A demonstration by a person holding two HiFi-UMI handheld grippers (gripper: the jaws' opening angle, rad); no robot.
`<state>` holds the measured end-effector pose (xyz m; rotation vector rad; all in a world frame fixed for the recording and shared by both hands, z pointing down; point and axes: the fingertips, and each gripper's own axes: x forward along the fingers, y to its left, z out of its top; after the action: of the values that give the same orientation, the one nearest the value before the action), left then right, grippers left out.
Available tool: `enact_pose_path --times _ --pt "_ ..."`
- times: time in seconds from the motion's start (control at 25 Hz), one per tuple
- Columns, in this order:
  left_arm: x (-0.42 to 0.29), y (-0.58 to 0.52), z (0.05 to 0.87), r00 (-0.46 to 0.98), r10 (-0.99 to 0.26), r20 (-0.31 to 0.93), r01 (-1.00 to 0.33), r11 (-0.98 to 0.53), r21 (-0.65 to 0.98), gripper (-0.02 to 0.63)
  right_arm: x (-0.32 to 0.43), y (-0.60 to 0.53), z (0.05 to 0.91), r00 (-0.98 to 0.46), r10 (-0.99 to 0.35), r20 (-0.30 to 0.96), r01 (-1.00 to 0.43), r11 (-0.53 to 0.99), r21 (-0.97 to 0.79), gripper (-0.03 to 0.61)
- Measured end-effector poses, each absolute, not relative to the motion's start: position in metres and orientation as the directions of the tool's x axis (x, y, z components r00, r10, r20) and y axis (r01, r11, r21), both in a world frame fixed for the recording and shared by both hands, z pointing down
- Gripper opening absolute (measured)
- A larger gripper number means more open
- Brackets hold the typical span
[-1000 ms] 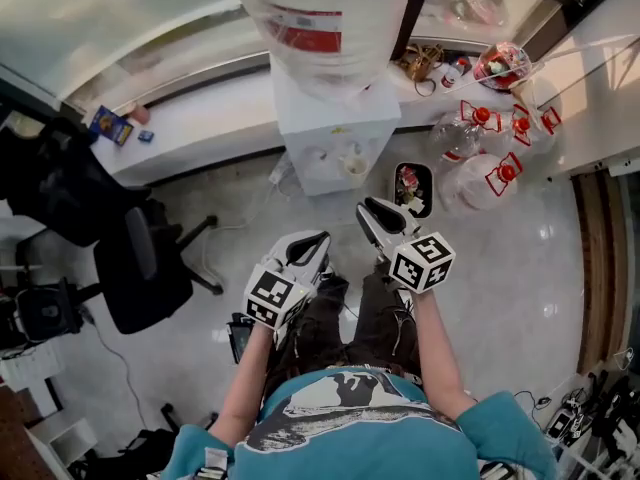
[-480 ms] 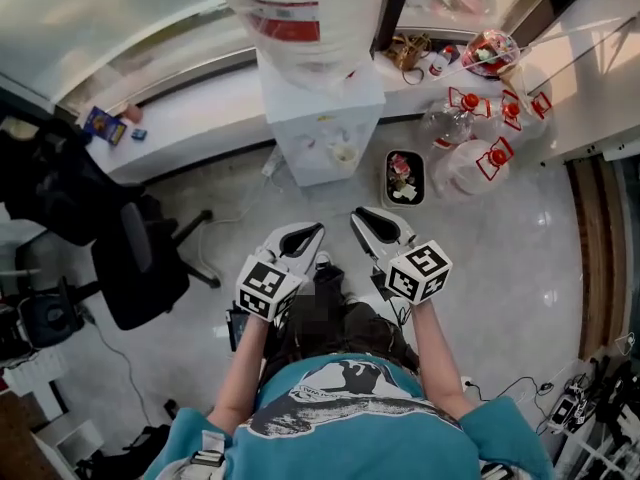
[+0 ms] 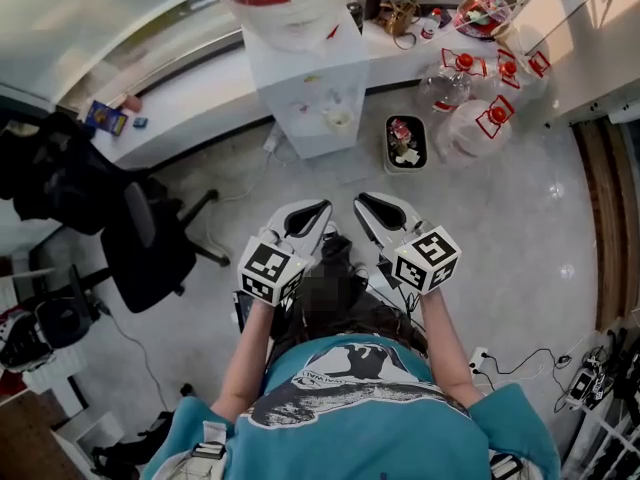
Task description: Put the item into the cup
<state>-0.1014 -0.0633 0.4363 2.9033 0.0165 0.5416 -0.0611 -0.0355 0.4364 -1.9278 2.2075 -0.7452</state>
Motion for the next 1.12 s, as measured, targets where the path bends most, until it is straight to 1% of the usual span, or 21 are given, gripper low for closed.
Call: enact_pose_path --times 0.16,0.28,0.44,0.68,0.76,1.12 --pt "-0.115 -0.041 0.428 0.933 0.029 0.359 -0.042 -0.982 0.186 0.012 -0.075 -0.015 0.431 -0.194 -0.956 0.220 -0.900 0.085 -0.427 0.035" --pt "-0.128 -0.027 0.424 0.940 0.015 0.342 -0.052 -0.982 0.184 0.012 -0.084 -0.003 0.425 -0.195 -0.958 0.211 -0.902 0.091 -0.421 0.021" --pt "-0.144 -0.011 0.420 0.946 -0.001 0.323 -0.062 -0.982 0.178 0.012 -0.099 0.010 0.418 -0.197 -0.961 0.196 -0.913 0.107 -0.394 0.020" --pt "-0.163 0.014 0.419 0.949 -0.003 0.316 -0.060 -0.984 0.170 0.012 -0.121 0.032 0.404 -0.209 -0.964 0.163 -0.910 0.131 -0.393 0.018" --pt "-0.167 0.020 0.418 0.950 -0.004 0.312 -0.058 -0.984 0.166 0.012 -0.126 0.038 0.401 -0.212 -0.964 0.160 -0.915 0.138 -0.380 -0.008" --pt "-0.173 0.035 0.409 0.957 -0.005 0.290 -0.047 -0.990 0.135 0.012 -0.136 0.055 0.396 -0.210 -0.967 0.145 -0.924 0.147 -0.352 -0.003"
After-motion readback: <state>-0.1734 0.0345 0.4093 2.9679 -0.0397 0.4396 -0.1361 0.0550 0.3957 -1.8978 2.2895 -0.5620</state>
